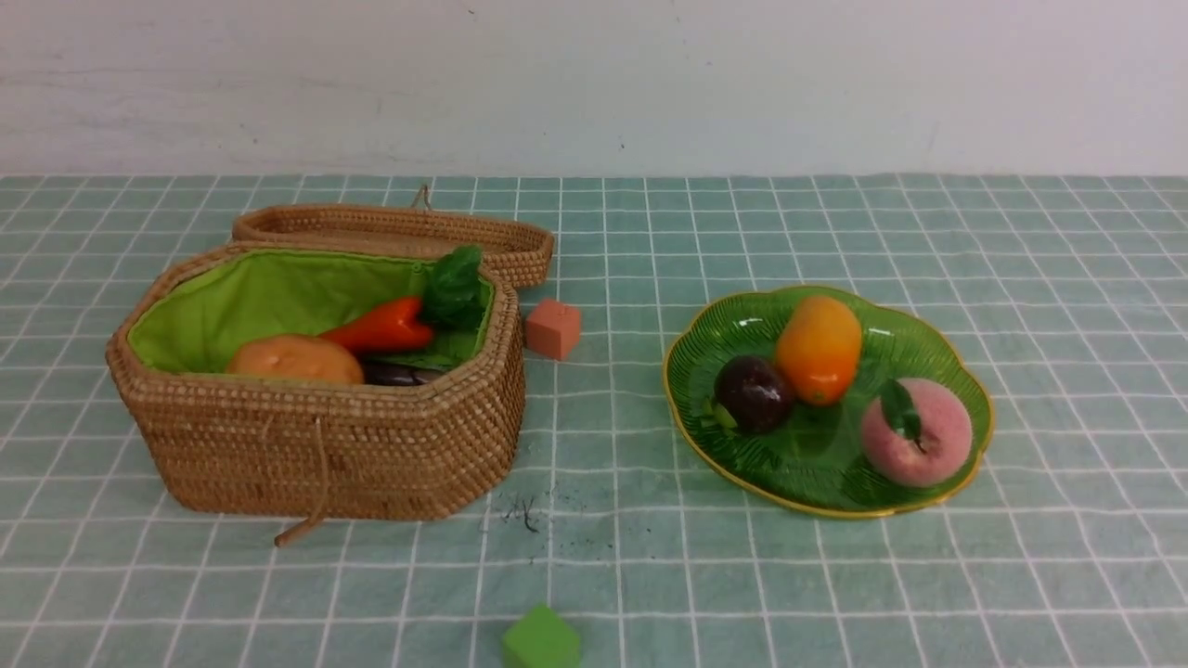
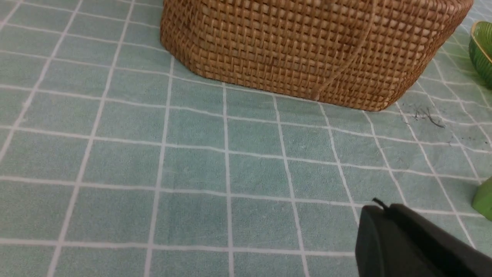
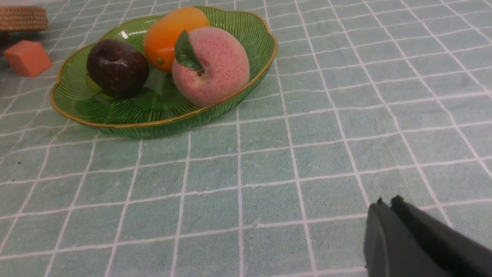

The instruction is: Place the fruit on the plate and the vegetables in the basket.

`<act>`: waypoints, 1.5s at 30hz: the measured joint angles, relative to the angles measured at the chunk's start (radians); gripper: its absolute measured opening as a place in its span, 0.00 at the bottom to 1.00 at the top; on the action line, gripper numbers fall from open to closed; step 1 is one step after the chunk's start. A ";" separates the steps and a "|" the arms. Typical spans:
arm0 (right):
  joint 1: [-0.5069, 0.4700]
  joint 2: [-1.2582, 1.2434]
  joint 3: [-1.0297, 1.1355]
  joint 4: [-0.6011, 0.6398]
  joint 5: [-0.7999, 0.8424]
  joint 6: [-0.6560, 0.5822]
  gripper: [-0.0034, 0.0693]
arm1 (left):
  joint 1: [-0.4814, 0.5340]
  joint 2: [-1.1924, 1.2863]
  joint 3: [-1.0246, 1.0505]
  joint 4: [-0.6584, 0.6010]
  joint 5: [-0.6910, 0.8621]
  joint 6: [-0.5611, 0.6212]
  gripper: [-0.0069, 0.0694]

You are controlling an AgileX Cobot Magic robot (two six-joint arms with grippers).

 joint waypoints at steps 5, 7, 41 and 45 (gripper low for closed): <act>0.000 0.000 0.000 0.000 0.000 0.000 0.07 | 0.000 0.000 0.000 0.000 -0.001 0.000 0.07; 0.000 0.000 0.000 0.000 0.000 0.000 0.07 | 0.000 0.000 0.000 0.000 -0.001 0.000 0.07; 0.000 0.000 0.000 0.000 0.000 0.000 0.14 | 0.000 0.000 0.000 0.000 -0.001 -0.002 0.08; 0.000 0.000 0.000 0.000 0.000 0.000 0.15 | 0.000 0.000 0.000 0.000 -0.001 -0.002 0.08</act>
